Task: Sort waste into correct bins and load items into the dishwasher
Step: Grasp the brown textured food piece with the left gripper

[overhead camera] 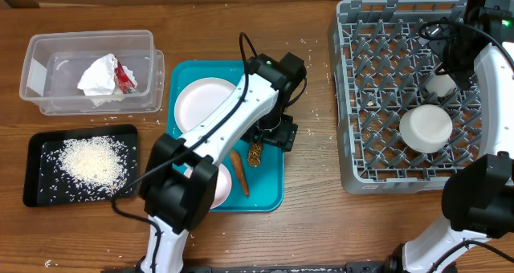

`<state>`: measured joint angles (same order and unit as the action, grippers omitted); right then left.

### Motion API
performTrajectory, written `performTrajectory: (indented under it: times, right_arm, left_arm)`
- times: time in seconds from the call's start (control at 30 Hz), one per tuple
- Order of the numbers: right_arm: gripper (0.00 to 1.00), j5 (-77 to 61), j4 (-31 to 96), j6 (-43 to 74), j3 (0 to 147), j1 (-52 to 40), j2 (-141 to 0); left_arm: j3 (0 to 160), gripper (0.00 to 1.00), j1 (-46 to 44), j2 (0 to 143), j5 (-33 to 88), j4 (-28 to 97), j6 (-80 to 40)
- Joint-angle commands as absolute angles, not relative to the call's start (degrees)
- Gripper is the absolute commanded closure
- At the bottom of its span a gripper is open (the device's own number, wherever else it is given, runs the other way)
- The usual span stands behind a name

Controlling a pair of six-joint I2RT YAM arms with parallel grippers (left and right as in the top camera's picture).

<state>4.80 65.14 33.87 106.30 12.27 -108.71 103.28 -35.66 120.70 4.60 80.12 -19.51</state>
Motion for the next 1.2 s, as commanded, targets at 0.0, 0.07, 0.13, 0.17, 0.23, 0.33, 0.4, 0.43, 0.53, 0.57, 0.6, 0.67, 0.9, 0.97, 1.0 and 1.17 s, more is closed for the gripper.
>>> performTrajectory:
  times: [0.0,0.07,0.13,0.17,0.23,0.33,0.4,0.43,0.53,0.57,0.6,0.67,0.9,0.97,1.0,1.17]
  right_arm:
    - [0.00,5.06,64.86,34.15,107.61,12.23,-107.59]
    - [0.00,5.08,64.86,34.15,107.61,12.23,-107.59]
    - [0.00,5.08,64.86,34.15,107.61,12.23,-107.59]
    - [0.00,5.08,64.86,34.15,107.61,12.23,-107.59]
    - [0.00,5.08,64.86,34.15,107.61,12.23,-107.59]
    - [0.00,5.08,64.86,34.15,107.61,12.23,-107.59]
    - [0.00,5.08,64.86,34.15,107.61,12.23,-107.59]
    - [0.00,5.08,64.86,34.15,107.61,12.23,-107.59]
    - [0.00,5.08,64.86,34.15,107.61,12.23,-107.59]
    - [0.00,5.06,64.86,34.15,107.61,12.23,-107.59]
    - [0.00,5.06,64.86,34.15,107.61,12.23,-107.59]
    - [0.00,5.08,64.86,34.15,107.61,12.23,-107.59]
    - [0.00,5.08,64.86,34.15,107.61,12.23,-107.59]
    - [0.00,5.08,64.86,34.15,107.61,12.23,-107.59]
    - [0.00,5.08,64.86,34.15,107.61,12.23,-107.59]
    - [0.00,5.06,64.86,34.15,107.61,12.23,-107.59]
  left_arm:
    - [102.28,0.14,-36.03,122.19,2.76,80.93,-20.51]
    - [101.56,0.13,-35.97,122.19,0.49,80.84,-21.96]
    - [100.01,0.12,-35.73,122.19,0.84,79.20,-22.50]
    - [99.11,0.12,-35.68,122.19,0.95,78.48,-22.52]
    - [96.95,0.12,-35.70,122.19,1.04,76.34,-22.52]
    - [92.84,0.13,-35.64,122.19,1.48,71.72,-22.46]
    - [91.57,0.12,-35.27,122.19,1.67,70.02,-21.78]
    - [91.48,0.12,-34.83,122.17,2.15,69.97,-21.17]
    - [91.31,0.11,-33.21,122.19,2.22,69.34,-18.74]
    - [91.11,0.12,-32.58,122.19,2.61,68.82,-17.56]
    - [91.02,0.12,-32.23,122.19,2.70,68.42,-16.73]
    - [90.39,0.13,-31.59,122.19,2.83,66.54,-14.46]
    - [85.36,0.16,-32.01,122.19,2.98,61.34,-14.09]
    - [85.30,0.17,-32.01,122.19,2.96,61.32,-14.06]
    - [85.30,0.20,-32.01,122.19,2.90,61.34,-14.06]
    - [85.62,0.42,-32.01,122.13,2.79,62.83,-14.15]
